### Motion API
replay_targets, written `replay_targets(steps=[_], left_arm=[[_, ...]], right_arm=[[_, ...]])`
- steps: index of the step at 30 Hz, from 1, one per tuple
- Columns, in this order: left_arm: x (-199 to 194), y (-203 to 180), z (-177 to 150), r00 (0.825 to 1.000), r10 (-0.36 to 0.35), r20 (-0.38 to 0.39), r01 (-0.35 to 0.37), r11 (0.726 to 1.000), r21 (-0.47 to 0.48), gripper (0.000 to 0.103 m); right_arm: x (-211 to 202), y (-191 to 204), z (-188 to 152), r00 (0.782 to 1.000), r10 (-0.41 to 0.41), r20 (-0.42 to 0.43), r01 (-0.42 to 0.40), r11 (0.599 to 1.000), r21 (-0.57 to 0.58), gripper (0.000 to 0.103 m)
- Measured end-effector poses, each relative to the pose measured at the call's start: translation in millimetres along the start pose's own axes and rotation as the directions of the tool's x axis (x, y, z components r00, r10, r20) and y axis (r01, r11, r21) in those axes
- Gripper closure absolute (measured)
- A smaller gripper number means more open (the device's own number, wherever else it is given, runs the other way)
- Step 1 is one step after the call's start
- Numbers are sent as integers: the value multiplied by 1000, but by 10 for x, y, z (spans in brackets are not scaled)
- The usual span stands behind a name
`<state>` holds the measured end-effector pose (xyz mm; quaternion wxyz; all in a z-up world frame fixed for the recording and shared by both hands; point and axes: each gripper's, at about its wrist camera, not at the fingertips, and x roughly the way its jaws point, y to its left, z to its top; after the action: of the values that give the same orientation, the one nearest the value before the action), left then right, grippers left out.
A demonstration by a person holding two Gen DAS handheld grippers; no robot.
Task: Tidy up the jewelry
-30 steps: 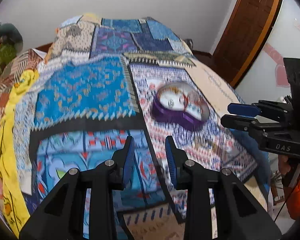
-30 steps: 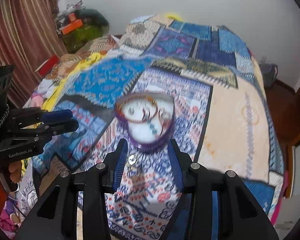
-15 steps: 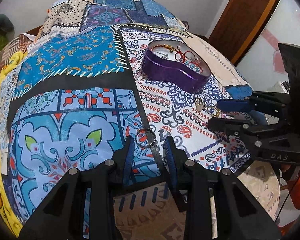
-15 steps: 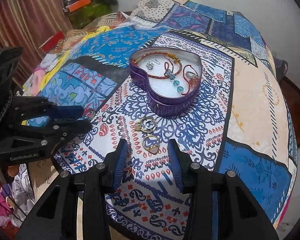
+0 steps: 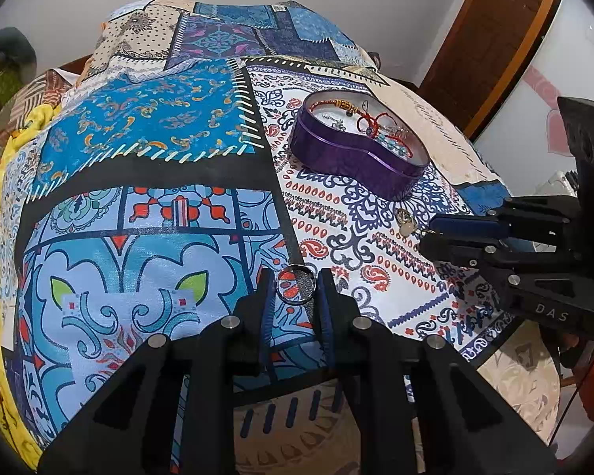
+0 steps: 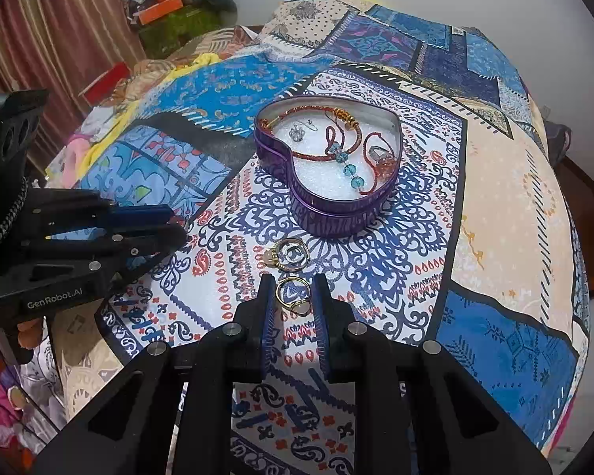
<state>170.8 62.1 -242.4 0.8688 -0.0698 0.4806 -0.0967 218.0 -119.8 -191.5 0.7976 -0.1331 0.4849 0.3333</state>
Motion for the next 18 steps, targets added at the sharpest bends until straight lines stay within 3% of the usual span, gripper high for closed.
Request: replay_targets(steps=[8,18], left_arm=[[-77,6,73,1000,8,23,-8,1000,1,83],[-380,-131,487,988,-3,157,-4,999,43,83]], right_arm=[[-122,-32,11,999,5,37,-6,1000,24,86],[-461,-172,243,987,-10,162,0,998,61,86]])
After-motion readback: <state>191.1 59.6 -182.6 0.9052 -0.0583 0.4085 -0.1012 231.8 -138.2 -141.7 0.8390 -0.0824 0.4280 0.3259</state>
